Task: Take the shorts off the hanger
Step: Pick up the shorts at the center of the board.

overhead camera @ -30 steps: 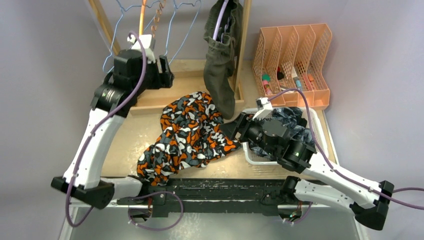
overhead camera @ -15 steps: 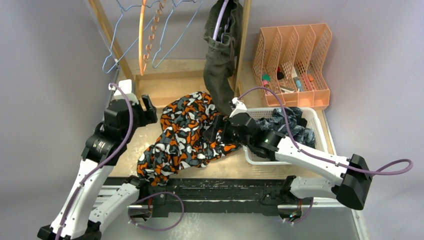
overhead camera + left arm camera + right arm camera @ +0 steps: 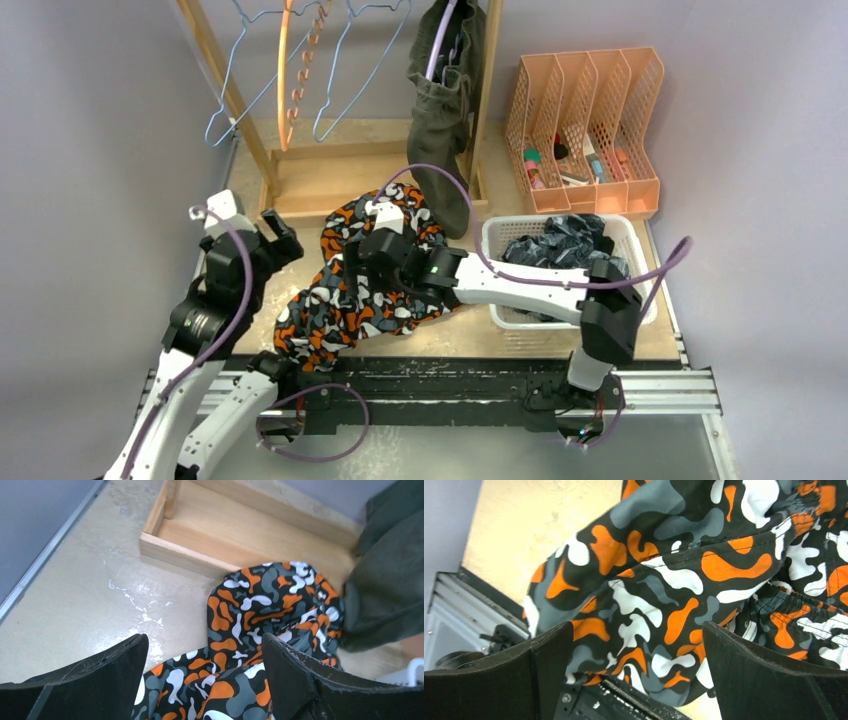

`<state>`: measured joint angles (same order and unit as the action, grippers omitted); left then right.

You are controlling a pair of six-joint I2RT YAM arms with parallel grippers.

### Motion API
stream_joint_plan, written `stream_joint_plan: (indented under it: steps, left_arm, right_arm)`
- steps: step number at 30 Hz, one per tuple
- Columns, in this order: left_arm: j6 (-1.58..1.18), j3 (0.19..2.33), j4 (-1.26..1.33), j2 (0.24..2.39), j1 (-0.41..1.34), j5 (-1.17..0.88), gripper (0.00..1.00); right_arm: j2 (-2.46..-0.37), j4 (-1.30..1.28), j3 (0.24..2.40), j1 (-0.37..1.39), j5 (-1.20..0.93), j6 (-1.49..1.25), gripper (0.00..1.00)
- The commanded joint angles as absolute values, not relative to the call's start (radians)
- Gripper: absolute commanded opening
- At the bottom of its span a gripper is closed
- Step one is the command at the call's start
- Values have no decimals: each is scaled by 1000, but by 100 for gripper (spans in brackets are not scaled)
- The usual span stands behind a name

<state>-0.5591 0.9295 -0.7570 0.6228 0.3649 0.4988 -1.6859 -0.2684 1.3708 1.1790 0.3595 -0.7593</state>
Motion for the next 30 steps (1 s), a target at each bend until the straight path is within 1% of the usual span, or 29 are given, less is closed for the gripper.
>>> stream_joint_plan:
  steps: [1, 4, 6, 9, 11, 13, 14, 15, 17, 20, 21, 22, 23, 24, 30]
  left_arm:
    - [-717, 937, -755, 495, 359, 608, 83]
    - [-775, 924, -721, 419, 359, 573, 81]
    - [-785, 925, -715, 401, 359, 557, 80]
    - [-784, 942, -755, 417, 359, 551, 80]
    - [-827, 955, -792, 431, 359, 560, 79]
    - [-862, 948, -770, 420, 359, 532, 78]
    - [-875, 942, -752, 408, 359, 527, 77]
    - [-888, 938, -738, 396, 359, 533, 77]
    - [-889, 932, -722, 379, 359, 548, 76]
    - [-872, 938, -745, 378, 360, 564, 76]
    - [-870, 940, -758, 382, 359, 564, 76]
    - [-868, 943, -768, 387, 359, 564, 76]
    - [-866, 944, -777, 391, 359, 565, 76]
    - [-867, 944, -781, 392, 360, 567, 76]
    - [-868, 933, -766, 391, 360, 549, 76]
  right_arm:
    - [-1757, -188, 1316, 1177, 433, -747, 100]
    - [-1849, -83, 1268, 1172, 381, -815, 100]
    - [-1942, -138, 1327, 1173, 411, -832, 100]
    - [-2094, -294, 1444, 1174, 432, -846, 100]
    - [-2140, -373, 1485, 1174, 454, -845, 100]
    - [-2138, -357, 1459, 1176, 478, -814, 99]
    - [-2130, -349, 1432, 1175, 474, -817, 94]
    - [-2125, -345, 1405, 1175, 458, -819, 83]
    - [-2111, -363, 1368, 1175, 513, -855, 64]
    - [-2063, -379, 1312, 1176, 571, -876, 39]
    - [-2037, -375, 1288, 1176, 576, -876, 33]
    - [-1997, -359, 1257, 1176, 571, -862, 21]
    - [-1966, -340, 1237, 1175, 559, -845, 2]
    - [-1927, -326, 1222, 1176, 543, -830, 0]
    - [-1625, -263, 1203, 1177, 471, -800, 0]
